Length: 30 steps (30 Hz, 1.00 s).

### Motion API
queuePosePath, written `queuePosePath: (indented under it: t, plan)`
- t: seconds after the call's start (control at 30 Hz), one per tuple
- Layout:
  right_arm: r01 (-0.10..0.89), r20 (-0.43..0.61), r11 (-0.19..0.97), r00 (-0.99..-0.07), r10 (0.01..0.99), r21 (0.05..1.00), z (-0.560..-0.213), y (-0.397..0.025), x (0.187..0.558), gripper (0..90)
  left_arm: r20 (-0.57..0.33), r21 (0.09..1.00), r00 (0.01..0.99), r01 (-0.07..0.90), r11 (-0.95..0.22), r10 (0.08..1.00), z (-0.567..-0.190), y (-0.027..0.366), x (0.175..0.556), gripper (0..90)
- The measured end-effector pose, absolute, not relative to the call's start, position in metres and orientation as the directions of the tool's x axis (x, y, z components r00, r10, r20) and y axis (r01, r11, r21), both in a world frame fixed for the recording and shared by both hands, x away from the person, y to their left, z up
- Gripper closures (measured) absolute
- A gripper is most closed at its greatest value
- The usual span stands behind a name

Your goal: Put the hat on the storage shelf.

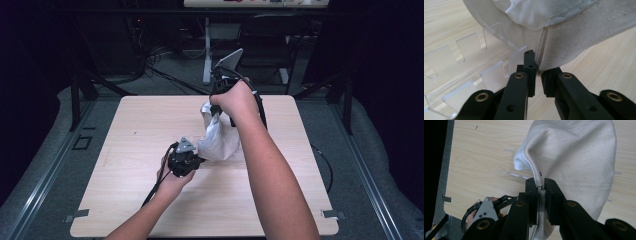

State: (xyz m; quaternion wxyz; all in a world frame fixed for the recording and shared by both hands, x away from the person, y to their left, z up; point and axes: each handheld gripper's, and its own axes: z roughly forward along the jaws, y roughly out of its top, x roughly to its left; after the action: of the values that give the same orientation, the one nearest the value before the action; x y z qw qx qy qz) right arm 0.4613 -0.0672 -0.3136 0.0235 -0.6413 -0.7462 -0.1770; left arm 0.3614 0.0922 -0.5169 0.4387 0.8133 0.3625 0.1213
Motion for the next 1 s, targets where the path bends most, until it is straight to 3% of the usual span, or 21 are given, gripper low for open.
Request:
queuePosePath:
  t: [0.07, 0.37, 0.67, 0.8, 1.0]
  plan:
    - [0.965, 0.261, 0.115, -0.177, 0.949, 0.238, -0.315, -0.067, 0.461, 81.6, -0.11, 0.815, 0.701, 0.47, -0.34, 0.704, -0.515, 0.093, 0.357, 71.7]
    - [0.966, 0.261, 0.12, -0.179, 0.949, 0.228, -0.316, -0.07, 0.459, 81.1, -0.096, 0.857, 0.703, 0.418, -0.301, 0.705, -0.507, 0.126, 0.321, 56.5]
    - [0.967, 0.254, 0.111, -0.17, 0.952, 0.23, -0.317, -0.075, 0.459, 80.8, -0.081, 0.862, 0.628, 0.434, -0.262, 0.774, -0.525, 0.192, 0.312, 52.3]
    - [0.968, 0.258, 0.101, -0.161, 0.953, 0.229, -0.32, -0.079, 0.46, 80.7, -0.115, 0.858, 0.581, 0.467, -0.215, 0.806, -0.532, 0.207, 0.32, 51.8]
    - [0.968, 0.276, 0.097, -0.161, 0.948, 0.232, -0.324, -0.088, 0.459, 80.3, -0.089, 0.846, 0.572, 0.475, -0.241, 0.815, -0.538, 0.205, 0.321, 49.1]
